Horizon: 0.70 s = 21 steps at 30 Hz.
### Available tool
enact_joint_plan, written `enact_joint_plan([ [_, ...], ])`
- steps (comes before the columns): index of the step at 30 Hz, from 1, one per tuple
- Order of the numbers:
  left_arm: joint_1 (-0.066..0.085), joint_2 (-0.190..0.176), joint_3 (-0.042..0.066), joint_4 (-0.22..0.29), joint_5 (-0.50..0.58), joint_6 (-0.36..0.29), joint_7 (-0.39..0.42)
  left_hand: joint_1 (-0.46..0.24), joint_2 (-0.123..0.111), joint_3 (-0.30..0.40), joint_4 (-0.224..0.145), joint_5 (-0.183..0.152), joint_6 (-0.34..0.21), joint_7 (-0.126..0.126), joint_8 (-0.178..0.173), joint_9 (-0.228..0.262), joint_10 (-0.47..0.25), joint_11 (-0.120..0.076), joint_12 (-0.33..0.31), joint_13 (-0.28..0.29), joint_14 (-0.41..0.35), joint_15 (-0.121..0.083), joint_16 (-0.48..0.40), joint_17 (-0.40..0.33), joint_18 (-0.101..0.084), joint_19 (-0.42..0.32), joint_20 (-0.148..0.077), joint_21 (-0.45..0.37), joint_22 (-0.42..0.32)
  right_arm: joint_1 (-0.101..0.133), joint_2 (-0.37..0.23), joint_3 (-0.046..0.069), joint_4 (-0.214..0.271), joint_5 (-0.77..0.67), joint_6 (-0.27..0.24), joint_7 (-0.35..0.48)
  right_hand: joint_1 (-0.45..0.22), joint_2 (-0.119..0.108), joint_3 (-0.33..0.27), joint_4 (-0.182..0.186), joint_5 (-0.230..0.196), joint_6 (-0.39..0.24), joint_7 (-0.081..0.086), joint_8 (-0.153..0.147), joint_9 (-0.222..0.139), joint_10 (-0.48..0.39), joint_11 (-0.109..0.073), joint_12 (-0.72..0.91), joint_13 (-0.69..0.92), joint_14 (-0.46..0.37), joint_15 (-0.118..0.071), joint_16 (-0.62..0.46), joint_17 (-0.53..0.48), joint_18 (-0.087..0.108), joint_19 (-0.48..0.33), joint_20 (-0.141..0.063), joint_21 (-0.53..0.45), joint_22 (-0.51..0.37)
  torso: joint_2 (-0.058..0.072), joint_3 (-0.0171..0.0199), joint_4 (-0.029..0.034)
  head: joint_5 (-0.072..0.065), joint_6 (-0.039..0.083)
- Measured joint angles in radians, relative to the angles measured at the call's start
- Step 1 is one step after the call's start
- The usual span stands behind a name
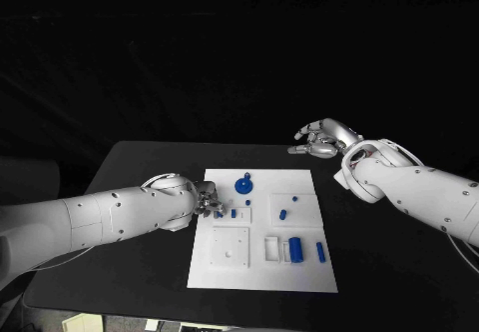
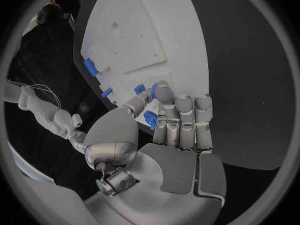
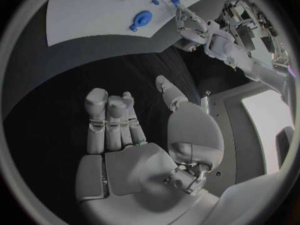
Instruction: Assemble the parts on the task board
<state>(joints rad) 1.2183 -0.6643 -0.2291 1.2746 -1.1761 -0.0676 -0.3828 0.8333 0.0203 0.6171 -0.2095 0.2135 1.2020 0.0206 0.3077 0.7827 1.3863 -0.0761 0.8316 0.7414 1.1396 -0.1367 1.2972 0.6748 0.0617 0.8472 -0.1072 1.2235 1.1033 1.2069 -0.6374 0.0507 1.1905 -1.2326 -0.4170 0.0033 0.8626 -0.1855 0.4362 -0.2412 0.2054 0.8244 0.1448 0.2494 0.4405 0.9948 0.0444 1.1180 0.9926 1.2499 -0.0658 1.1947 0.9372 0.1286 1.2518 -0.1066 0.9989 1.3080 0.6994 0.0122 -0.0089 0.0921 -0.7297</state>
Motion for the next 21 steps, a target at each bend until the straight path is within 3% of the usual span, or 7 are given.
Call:
enact_joint_plan([
  [6, -0.002, -0.001, -0.002, 0.001, 0.000, -0.001, 0.001, -0.004, -0.026, -0.004, 0.026, -0.023, 0.010, -0.010, 0.000, -0.003, 0.007, -0.006, 0.000, 0.000, 0.013, -0.016, 0.000, 0.000, 0.000, 0.000, 0.000, 0.000, -0.005, 0.000, 0.000, 0.000, 0.000, 0.000, 0.000, 0.000, 0.000, 0.000, 0.000, 0.000, 0.000, 0.000, 0.000, 0.000, 0.000, 0.000, 0.000, 0.000, 0.000, 0.000, 0.000, 0.000, 0.000, 0.000, 0.000, 0.000, -0.004, 0.000, 0.000, -0.0001, 0.0002, -0.001, -0.001],
  [8, -0.002, -0.001, -0.003, -0.001, 0.000, -0.001, 0.001, -0.003, -0.036, -0.002, 0.043, -0.079, 0.012, -0.012, 0.001, -0.004, 0.012, -0.011, 0.000, 0.000, 0.018, -0.021, 0.000, 0.000, 0.000, 0.000, 0.000, 0.000, -0.009, 0.000, 0.000, 0.000, 0.000, 0.000, 0.000, 0.000, 0.000, 0.000, 0.000, 0.000, 0.000, 0.000, 0.000, 0.000, 0.000, 0.000, 0.000, 0.000, 0.000, 0.000, 0.000, 0.000, 0.000, 0.000, 0.000, 0.000, -0.004, 0.000, 0.000, -0.0003, 0.0004, -0.001, -0.001],
  [10, -0.004, -0.001, -0.004, -0.002, 0.000, -0.001, 0.001, -0.007, -0.044, -0.006, 0.052, -0.101, 0.008, -0.008, 0.003, -0.005, 0.014, -0.012, 0.000, 0.000, 0.020, -0.023, 0.000, 0.000, 0.000, 0.000, 0.000, 0.000, -0.010, 0.000, -0.001, 0.000, 0.001, 0.000, 0.000, 0.000, 0.000, 0.000, 0.000, 0.000, 0.000, 0.000, 0.000, 0.000, 0.000, 0.000, 0.000, 0.000, 0.000, 0.000, 0.000, 0.000, 0.000, 0.000, 0.000, 0.000, -0.004, 0.000, 0.000, -0.0004, 0.0004, -0.001, -0.001],
  [16, -0.006, 0.001, -0.006, -0.004, 0.000, -0.001, 0.000, -0.023, -0.075, -0.010, 0.083, -0.116, 0.004, -0.005, -0.003, -0.009, 0.016, -0.014, -0.004, 0.001, 0.023, -0.030, -0.007, 0.000, 0.000, 0.000, 0.000, 0.004, -0.015, 0.000, -0.001, 0.000, 0.001, 0.000, 0.000, 0.000, 0.000, 0.000, 0.000, 0.000, 0.000, 0.000, 0.000, 0.000, 0.000, 0.000, 0.000, 0.000, -0.001, 0.000, 0.000, 0.000, 0.000, 0.000, 0.000, 0.000, -0.004, 0.000, 0.000, -0.0007, 0.0004, -0.001, 0.000],
  [21, -0.007, 0.003, -0.006, -0.008, 0.001, -0.001, 0.000, -0.030, -0.083, -0.008, 0.098, -0.116, 0.003, -0.003, -0.003, -0.012, 0.012, -0.013, -0.004, 0.001, 0.022, -0.031, -0.007, 0.000, 0.000, 0.000, 0.000, 0.004, -0.016, 0.000, -0.001, 0.000, 0.000, 0.000, 0.000, 0.000, 0.005, 0.005, 0.000, 0.000, 0.000, 0.000, 0.000, 0.000, 0.000, 0.000, 0.000, 0.000, -0.002, 0.000, 0.000, 0.000, 0.000, 0.000, 0.000, 0.000, -0.004, 0.000, 0.000, -0.0012, 0.0006, -0.001, 0.001],
])
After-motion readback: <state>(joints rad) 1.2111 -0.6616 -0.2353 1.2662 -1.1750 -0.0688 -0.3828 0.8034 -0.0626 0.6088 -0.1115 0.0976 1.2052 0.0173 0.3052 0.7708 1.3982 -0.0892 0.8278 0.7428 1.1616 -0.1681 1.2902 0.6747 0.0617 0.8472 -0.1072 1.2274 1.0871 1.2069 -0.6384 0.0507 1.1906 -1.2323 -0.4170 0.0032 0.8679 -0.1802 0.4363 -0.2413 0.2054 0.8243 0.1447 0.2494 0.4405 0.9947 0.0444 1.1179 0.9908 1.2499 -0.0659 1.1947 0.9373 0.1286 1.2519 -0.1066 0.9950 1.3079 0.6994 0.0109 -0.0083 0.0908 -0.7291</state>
